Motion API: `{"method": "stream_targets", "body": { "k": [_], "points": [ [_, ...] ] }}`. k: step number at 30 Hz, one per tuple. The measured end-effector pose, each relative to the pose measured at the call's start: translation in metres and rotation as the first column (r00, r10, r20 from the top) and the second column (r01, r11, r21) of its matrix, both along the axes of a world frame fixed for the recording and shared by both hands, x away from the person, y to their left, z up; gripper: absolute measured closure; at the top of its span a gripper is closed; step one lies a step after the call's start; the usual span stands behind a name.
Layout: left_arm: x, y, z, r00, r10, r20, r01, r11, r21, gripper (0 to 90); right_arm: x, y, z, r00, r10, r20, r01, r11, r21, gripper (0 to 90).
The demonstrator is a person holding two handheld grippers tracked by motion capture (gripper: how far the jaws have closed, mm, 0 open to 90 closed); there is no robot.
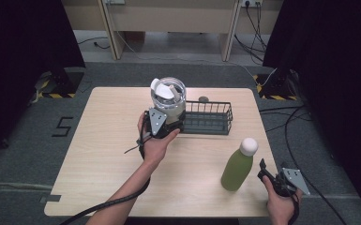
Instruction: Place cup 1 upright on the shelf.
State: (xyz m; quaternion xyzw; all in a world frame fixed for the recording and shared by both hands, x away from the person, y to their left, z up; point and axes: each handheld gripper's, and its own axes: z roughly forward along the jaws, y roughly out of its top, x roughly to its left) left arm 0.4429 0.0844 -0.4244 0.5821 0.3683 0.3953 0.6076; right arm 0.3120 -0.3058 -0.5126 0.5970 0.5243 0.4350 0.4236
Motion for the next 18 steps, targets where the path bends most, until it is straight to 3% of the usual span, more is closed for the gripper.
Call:
{"method": "stream_targets", "body": {
  "k": [18],
  "points": [
    [0.014, -0.01, 0.005, 0.9999, -0.011, 0.0, 0.011, 0.9999, -0.007, 10.3, 0.0, 0.001, 0.0, 1.0, 0.0, 0.001, 0.0, 1.0, 0.0, 21.6]
  ]
}}
